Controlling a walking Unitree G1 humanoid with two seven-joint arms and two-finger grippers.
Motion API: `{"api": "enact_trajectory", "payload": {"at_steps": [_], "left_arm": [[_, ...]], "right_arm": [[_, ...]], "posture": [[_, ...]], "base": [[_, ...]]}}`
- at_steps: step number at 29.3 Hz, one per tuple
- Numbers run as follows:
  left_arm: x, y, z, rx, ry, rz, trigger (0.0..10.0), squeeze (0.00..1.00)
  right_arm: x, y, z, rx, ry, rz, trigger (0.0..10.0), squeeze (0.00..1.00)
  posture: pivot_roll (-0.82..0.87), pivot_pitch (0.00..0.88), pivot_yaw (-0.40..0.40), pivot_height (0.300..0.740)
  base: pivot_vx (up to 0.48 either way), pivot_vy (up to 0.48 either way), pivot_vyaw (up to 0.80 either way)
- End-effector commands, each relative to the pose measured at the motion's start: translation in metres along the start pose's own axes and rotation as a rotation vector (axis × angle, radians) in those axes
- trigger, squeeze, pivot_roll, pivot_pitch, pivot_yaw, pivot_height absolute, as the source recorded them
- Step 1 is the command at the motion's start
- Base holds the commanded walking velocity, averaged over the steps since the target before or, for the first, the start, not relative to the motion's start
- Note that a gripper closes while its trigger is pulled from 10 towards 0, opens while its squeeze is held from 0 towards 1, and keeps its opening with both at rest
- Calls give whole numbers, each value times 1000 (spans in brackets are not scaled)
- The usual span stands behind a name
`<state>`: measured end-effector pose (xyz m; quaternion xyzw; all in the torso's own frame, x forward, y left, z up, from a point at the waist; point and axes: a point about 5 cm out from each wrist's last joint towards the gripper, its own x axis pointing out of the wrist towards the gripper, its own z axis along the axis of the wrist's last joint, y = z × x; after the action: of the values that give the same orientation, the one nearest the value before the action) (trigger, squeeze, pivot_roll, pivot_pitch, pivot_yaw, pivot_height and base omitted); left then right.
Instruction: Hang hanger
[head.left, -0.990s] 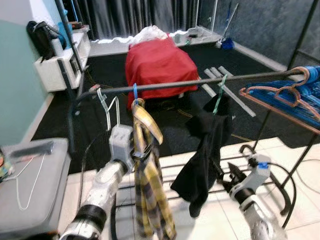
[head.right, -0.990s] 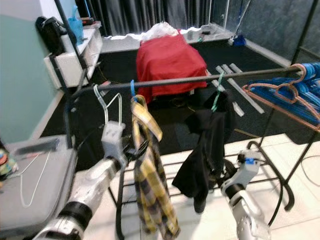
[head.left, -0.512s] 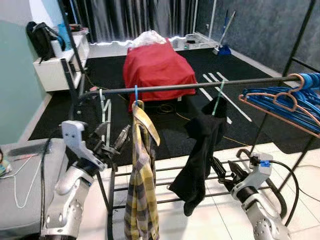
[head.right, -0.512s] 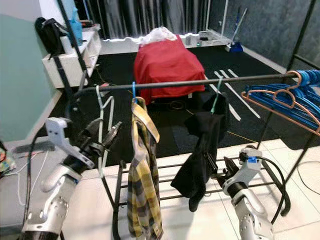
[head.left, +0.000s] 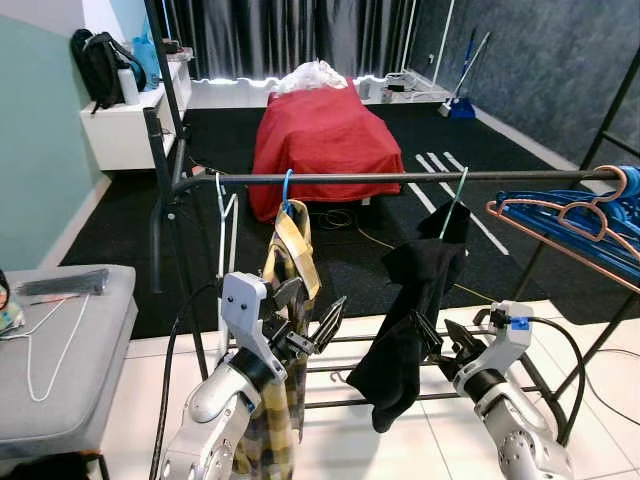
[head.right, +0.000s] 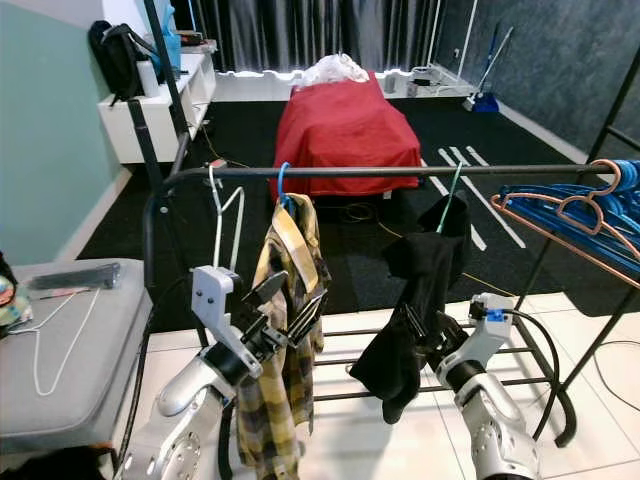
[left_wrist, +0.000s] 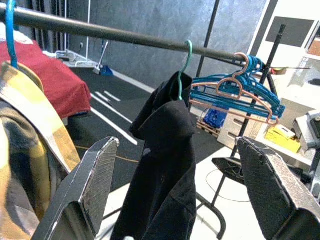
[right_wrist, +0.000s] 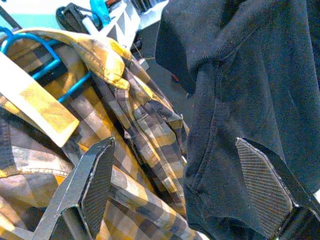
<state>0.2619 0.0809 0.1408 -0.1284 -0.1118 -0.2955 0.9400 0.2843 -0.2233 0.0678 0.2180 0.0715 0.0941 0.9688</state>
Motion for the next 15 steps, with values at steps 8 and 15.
{"api": "enact_trajectory", "payload": {"at_steps": [8, 15], "left_arm": [[-2, -3, -3, -6, 55, -20, 10000, 0], [7, -13, 8, -26, 26, -86, 10000, 0]], "right_arm": [[3, -1, -5, -5, 34, 6, 10000, 0], [3, -1, -3, 6, 14, -1, 10000, 0]], "posture": [[-100, 0, -52, 740], [-118, 0, -20, 740]], "base": [[0, -230, 0], [0, -479, 0]]}}
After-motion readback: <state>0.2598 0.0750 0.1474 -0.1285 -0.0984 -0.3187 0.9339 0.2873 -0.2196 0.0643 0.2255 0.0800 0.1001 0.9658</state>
